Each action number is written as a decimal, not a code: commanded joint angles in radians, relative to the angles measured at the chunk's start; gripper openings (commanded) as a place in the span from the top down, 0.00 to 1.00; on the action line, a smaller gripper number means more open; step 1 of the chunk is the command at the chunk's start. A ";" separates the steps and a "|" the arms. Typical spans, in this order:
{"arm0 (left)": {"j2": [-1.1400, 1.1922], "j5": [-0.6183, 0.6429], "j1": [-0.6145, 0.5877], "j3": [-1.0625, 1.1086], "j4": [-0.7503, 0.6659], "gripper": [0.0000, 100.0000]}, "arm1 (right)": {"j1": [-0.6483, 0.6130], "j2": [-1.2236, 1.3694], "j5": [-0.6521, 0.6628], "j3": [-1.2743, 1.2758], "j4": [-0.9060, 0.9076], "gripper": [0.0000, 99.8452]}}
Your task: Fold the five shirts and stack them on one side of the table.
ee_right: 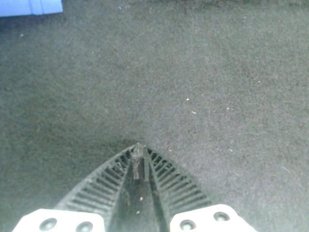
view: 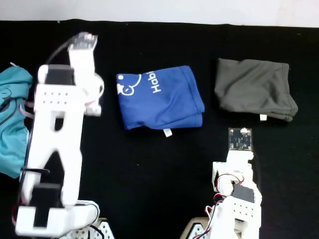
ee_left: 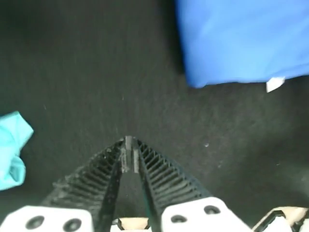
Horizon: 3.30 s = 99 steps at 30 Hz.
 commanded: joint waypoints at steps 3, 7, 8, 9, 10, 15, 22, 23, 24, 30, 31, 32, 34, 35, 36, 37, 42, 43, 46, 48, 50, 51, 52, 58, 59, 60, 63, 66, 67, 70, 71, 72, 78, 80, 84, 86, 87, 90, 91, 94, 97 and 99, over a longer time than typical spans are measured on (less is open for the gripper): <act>-0.159 0.006 -0.136 0.435 -0.269 0.97 | 0.005 -0.012 0.005 0.018 -0.013 0.99; -0.160 0.006 -0.249 0.688 -0.503 0.97 | -0.068 -0.012 0.003 0.015 0.007 0.99; -0.162 0.006 -0.265 0.739 -0.554 0.97 | -0.097 -0.012 0.005 0.015 0.033 0.99; -0.165 0.006 -0.277 0.785 -0.600 0.97 | -0.119 -0.012 0.006 0.013 0.053 0.99; -0.166 0.006 -0.286 0.825 -0.637 0.97 | -0.120 -0.012 0.005 0.008 0.062 0.99; -0.168 0.006 -0.288 0.951 -0.776 0.97 | -0.107 -0.004 -0.018 -0.232 0.236 0.92; -0.168 0.009 -0.285 0.957 -0.784 0.97 | -0.200 0.110 -0.060 -0.696 0.374 0.82; -0.168 0.009 -0.285 0.957 -0.784 0.97 | -0.220 0.176 -0.061 -0.745 0.371 0.82; -0.168 0.009 -0.285 0.958 -0.786 0.97 | -0.239 0.248 -0.078 -0.802 0.369 0.82; -0.162 0.009 -0.285 0.957 -0.786 0.97 | -0.314 0.773 -0.261 -1.231 0.369 0.82; -0.162 0.009 -0.285 0.955 -0.787 0.97 | -0.329 0.865 -0.282 -1.296 0.369 0.82; -0.162 0.009 -0.285 0.955 -0.787 0.97 | -0.348 0.958 -0.295 -1.354 0.369 0.80; -0.162 0.008 -0.285 0.958 -0.796 0.97 | -0.378 1.136 -0.311 -1.471 0.371 0.75; -0.162 0.008 -0.285 0.958 -0.798 0.97 | -0.394 1.216 -0.324 -1.527 0.371 0.72; -0.162 0.008 -0.285 0.958 -0.798 0.97 | -0.407 1.293 -0.330 -1.584 0.372 0.69; -0.162 0.009 -0.286 0.958 -0.799 0.97 | -0.423 1.362 -0.333 -1.643 0.375 0.68; -0.162 0.009 -0.288 0.958 -0.799 0.97 | -0.490 1.612 -0.336 -1.896 0.450 0.68; -0.162 0.009 -0.288 0.958 -0.799 0.97 | -0.498 1.652 -0.336 -1.948 0.455 0.68; -0.162 0.009 -0.288 0.958 -0.799 0.97 | -0.498 1.764 -0.336 -2.071 0.456 0.68; -0.162 0.009 -0.288 0.958 -0.799 0.97 | -0.496 1.836 -0.336 -2.129 0.475 0.68; -0.162 0.011 -0.288 0.958 -0.799 0.97 | -0.496 1.903 -0.336 -2.175 0.498 0.68; -0.162 0.011 -0.288 0.958 -0.799 0.97 | -0.496 1.936 -0.336 -2.199 0.506 0.68; -0.162 0.011 -0.288 0.958 -0.799 0.97 | -0.496 1.968 -0.336 -2.221 0.510 0.68; -0.162 0.011 -0.288 0.960 -0.799 0.97 | -0.503 2.124 -0.336 -2.318 0.539 0.71; -0.162 0.011 -0.288 0.960 -0.799 0.97 | -0.503 2.141 -0.336 -2.339 0.559 0.77; -0.162 0.011 -0.288 0.960 -0.799 0.97 | -0.503 2.155 -0.336 -2.361 0.581 0.85; -0.162 0.011 -0.288 0.960 -0.799 0.97 | -0.499 2.192 -0.330 -2.425 0.630 0.98; -0.162 0.011 -0.288 0.960 -0.799 0.97 | -0.487 2.209 -0.328 -2.493 0.682 0.98; -0.162 0.011 -0.288 0.960 -0.799 0.97 | -0.478 2.210 -0.328 -2.519 0.705 1.00; -0.162 0.011 -0.288 0.960 -0.799 0.97 | -0.447 2.209 -0.327 -2.632 0.791 0.99; -0.162 0.011 -0.288 0.960 -0.799 0.97 | -0.432 2.209 -0.327 -2.689 0.828 0.99; -0.162 0.011 -0.288 0.960 -0.799 0.97 | -0.415 2.209 -0.325 -2.747 0.863 0.99; -0.162 0.011 -0.288 0.960 -0.799 0.97 | -0.315 2.209 -0.210 -3.083 1.052 0.99; -0.162 0.011 -0.288 0.960 -0.799 0.97 | -0.282 2.207 -0.176 -3.183 1.095 0.99; -0.162 0.011 -0.288 0.960 -0.799 0.97 | -0.177 2.164 -0.140 -3.241 1.090 0.99; -0.162 0.011 -0.288 0.960 -0.799 0.97 | -0.131 2.144 -0.098 -3.209 1.087 0.99; -0.162 0.011 -0.288 0.960 -0.799 0.97 | -0.107 2.141 -0.077 -3.194 1.086 0.99; -0.162 0.011 -0.288 0.960 -0.799 0.97 | -0.028 2.150 -0.020 -3.149 1.052 0.99; -0.162 0.011 -0.288 0.960 -0.799 0.97 | -0.002 2.160 -0.002 -3.129 1.033 0.99; -0.162 0.011 -0.288 0.960 -0.799 0.97 | 0.047 2.201 0.066 -3.066 0.977 0.99; -0.162 0.011 -0.288 0.960 -0.799 0.97 | 0.054 2.253 0.126 -3.017 0.967 0.99; -0.162 0.011 -0.288 0.960 -0.799 0.97 | 0.054 2.272 0.140 -3.007 0.977 0.99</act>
